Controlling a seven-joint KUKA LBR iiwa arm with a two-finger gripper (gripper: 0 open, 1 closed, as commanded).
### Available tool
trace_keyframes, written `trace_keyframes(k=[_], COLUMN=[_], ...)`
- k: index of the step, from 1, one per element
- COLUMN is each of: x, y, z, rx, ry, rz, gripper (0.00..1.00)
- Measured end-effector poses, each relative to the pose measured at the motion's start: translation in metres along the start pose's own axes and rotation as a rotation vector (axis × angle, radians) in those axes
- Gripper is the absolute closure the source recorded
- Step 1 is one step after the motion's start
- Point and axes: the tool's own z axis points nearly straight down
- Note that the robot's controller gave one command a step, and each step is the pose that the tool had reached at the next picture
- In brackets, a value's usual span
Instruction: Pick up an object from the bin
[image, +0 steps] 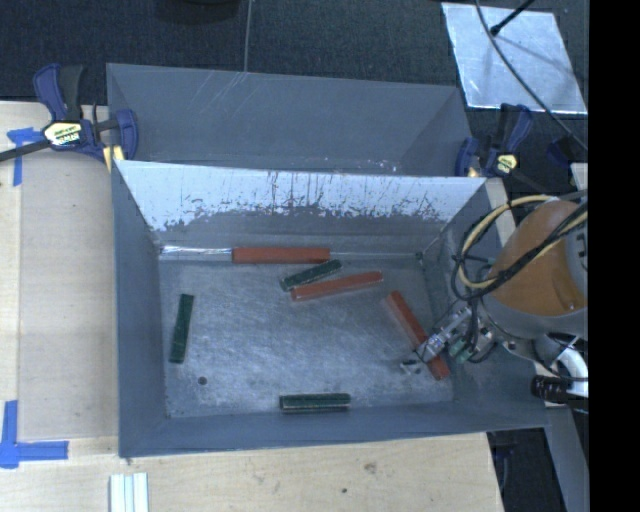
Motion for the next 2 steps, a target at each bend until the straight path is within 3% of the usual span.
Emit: trace_keyframes(k=[1, 2], x=[0.0029, 0.0014], y=[0.0041, 0.0023], z=[-0.0004, -0.0005], rx=[0.012, 0.015], ry=[-0.010, -0.011], rz=[-0.009, -0.004], gripper=[0.00, 1.00])
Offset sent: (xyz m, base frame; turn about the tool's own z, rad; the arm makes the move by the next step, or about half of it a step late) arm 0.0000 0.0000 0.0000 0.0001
